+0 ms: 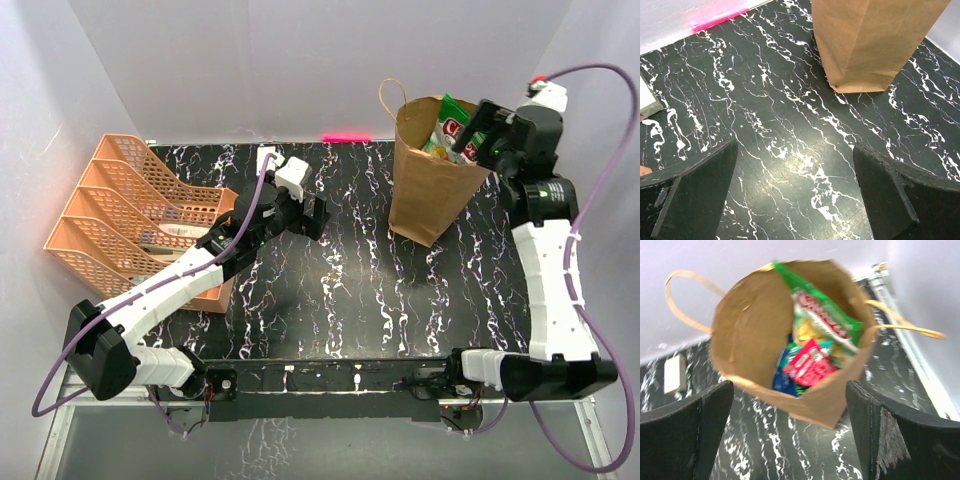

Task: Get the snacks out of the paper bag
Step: Adjust the paper bag at the center of the board.

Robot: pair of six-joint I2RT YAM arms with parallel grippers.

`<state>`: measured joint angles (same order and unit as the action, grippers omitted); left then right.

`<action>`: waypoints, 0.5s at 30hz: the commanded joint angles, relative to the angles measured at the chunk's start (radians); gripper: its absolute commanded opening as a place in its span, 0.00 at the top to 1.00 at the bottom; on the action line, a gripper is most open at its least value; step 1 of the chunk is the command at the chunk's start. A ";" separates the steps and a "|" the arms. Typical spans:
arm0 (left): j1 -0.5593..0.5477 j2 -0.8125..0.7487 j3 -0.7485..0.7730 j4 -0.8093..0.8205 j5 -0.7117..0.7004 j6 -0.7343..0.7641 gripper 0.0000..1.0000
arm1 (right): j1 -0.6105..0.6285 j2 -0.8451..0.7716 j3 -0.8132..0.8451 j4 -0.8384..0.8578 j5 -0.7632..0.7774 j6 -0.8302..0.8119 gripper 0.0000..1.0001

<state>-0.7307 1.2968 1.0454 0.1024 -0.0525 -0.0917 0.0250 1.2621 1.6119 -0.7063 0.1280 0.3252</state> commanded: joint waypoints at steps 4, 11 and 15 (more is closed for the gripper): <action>-0.005 -0.015 0.029 0.002 0.010 -0.008 0.02 | -0.248 -0.076 -0.078 0.049 0.019 0.147 0.00; -0.005 -0.030 0.027 0.003 0.001 -0.002 0.02 | -0.437 -0.060 -0.177 0.266 -0.435 0.261 0.02; -0.006 -0.036 0.025 0.005 0.002 -0.003 0.02 | -0.482 -0.036 -0.246 0.431 -0.552 0.358 0.12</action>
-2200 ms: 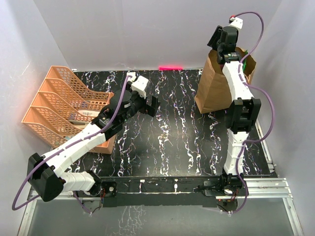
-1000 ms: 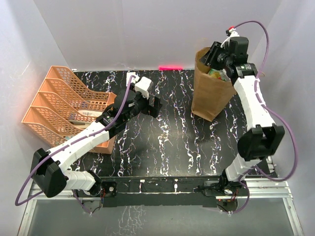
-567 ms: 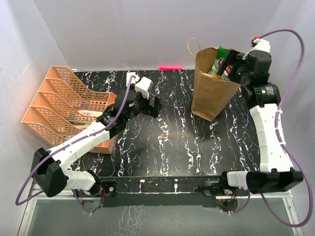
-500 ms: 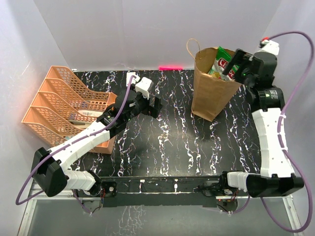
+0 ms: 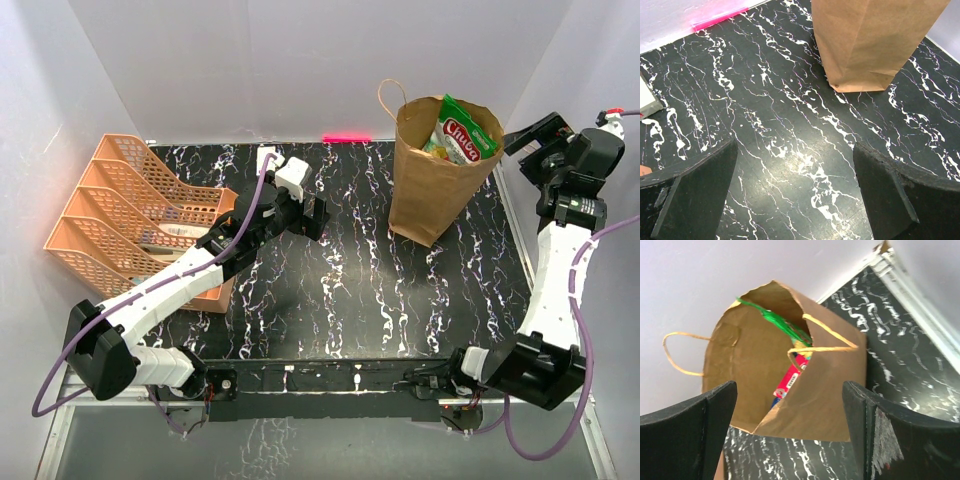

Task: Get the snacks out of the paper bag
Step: Adjust the paper bag at the center of the board.

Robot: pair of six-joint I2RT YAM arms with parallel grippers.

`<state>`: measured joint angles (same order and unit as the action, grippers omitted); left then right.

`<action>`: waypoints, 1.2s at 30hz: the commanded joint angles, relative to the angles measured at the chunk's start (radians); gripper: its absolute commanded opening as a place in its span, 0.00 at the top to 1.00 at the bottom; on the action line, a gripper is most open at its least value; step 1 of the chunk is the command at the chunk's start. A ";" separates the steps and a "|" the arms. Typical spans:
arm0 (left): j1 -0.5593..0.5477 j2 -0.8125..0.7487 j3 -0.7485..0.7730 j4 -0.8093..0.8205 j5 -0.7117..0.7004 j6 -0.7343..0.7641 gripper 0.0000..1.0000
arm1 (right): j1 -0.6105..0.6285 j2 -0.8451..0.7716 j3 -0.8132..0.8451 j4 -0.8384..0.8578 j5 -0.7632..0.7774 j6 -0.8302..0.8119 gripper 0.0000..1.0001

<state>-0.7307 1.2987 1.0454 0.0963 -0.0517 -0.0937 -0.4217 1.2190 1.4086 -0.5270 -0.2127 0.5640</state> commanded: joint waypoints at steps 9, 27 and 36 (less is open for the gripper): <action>-0.006 -0.034 0.025 0.013 0.001 0.000 0.02 | -0.103 0.087 -0.138 0.531 -0.315 0.315 0.23; -0.006 0.013 0.034 0.002 0.003 -0.005 0.02 | -0.104 0.269 -0.128 0.838 -0.406 0.611 0.45; -0.006 0.028 0.034 0.000 0.000 -0.002 0.01 | -0.078 0.301 -0.012 0.775 -0.398 0.542 0.71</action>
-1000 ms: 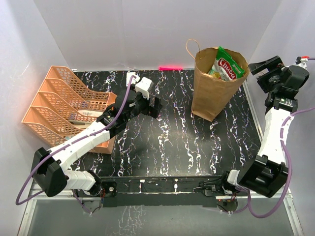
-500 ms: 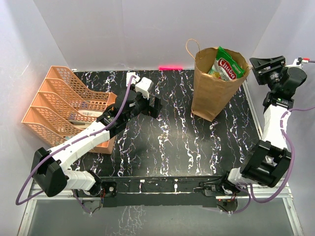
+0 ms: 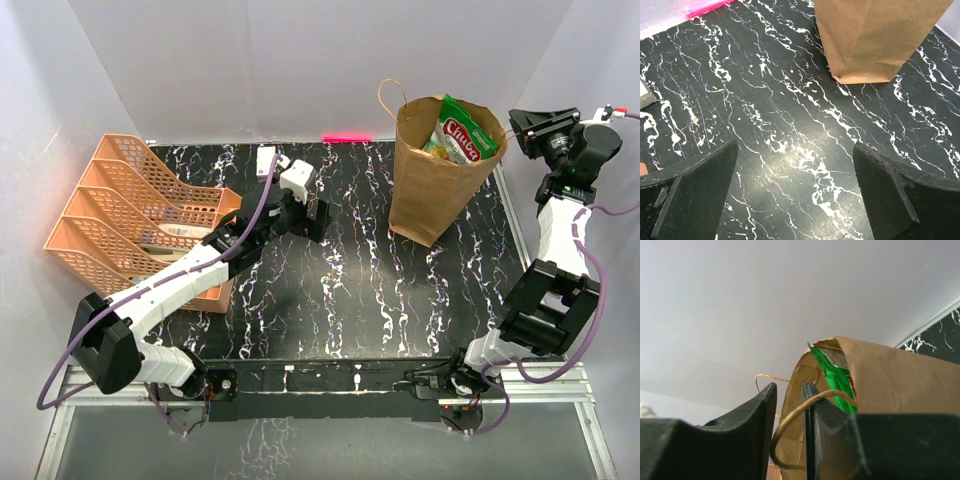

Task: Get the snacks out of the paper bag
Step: Adjust the paper bag at the center of the board.

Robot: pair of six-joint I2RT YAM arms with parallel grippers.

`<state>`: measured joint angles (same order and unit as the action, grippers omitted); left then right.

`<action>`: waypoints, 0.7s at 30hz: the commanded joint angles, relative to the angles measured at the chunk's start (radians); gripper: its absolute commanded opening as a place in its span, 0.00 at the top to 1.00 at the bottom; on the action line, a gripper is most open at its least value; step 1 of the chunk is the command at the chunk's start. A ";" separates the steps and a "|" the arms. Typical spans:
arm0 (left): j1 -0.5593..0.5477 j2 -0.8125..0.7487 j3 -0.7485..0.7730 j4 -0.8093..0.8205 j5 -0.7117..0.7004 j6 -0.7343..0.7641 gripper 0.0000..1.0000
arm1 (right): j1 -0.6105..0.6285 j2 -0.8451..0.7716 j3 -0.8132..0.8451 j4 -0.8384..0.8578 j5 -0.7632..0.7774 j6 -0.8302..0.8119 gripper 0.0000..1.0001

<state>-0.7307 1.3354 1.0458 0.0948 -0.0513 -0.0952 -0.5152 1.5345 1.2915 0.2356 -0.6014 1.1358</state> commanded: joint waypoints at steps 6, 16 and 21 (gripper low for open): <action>-0.005 -0.007 0.036 0.001 -0.006 0.002 0.02 | 0.028 -0.061 0.176 -0.076 0.004 -0.131 0.86; -0.005 0.009 0.039 0.000 -0.007 0.002 0.02 | 0.022 -0.110 0.310 -0.273 -0.047 -0.231 0.92; -0.006 0.014 0.039 -0.002 -0.006 0.000 0.02 | -0.011 -0.125 0.377 -0.369 -0.072 -0.279 0.92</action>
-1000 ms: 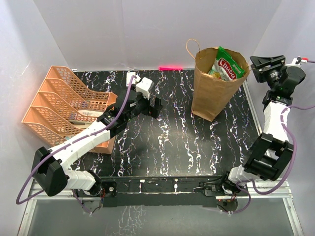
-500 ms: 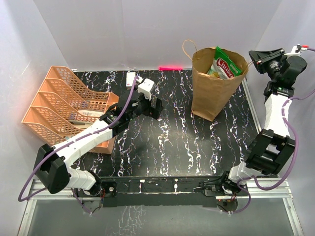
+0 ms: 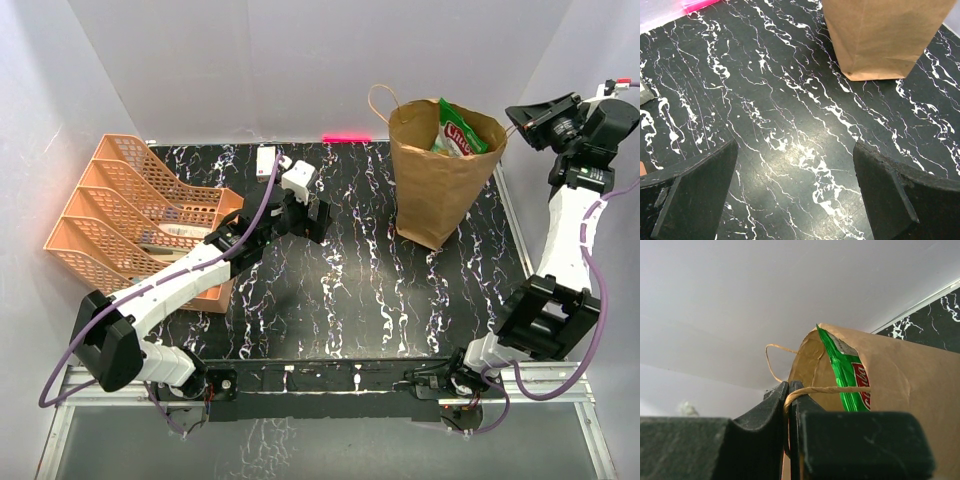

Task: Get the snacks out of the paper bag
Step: Adjust the paper bag at the center of the board.

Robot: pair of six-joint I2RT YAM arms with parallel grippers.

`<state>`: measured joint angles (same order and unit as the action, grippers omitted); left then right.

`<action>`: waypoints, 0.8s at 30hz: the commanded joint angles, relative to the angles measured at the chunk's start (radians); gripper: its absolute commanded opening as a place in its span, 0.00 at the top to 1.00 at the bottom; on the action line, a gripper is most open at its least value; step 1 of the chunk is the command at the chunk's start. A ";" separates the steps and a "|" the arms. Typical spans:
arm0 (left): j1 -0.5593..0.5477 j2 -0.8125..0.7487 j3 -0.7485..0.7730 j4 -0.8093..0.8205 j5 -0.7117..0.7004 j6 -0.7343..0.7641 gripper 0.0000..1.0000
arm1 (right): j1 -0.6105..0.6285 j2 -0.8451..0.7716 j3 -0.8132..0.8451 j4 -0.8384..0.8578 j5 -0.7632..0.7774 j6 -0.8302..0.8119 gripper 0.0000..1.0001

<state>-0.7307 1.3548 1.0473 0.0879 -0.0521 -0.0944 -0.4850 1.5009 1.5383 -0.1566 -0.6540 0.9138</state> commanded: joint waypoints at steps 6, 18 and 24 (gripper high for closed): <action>-0.006 -0.003 0.040 0.003 0.001 -0.006 0.02 | -0.111 -0.072 0.165 -0.031 -0.132 -0.064 0.92; -0.006 0.005 0.046 -0.004 0.009 -0.015 0.02 | 0.015 -0.020 0.259 -0.259 -0.272 -0.297 0.92; -0.006 0.004 0.049 -0.008 0.009 -0.015 0.02 | 0.161 -0.034 0.241 -0.428 -0.268 -0.435 0.92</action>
<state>-0.7307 1.3651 1.0538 0.0875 -0.0509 -0.1051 -0.4053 1.5017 1.7283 -0.5289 -0.8711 0.6048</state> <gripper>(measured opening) 0.983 0.081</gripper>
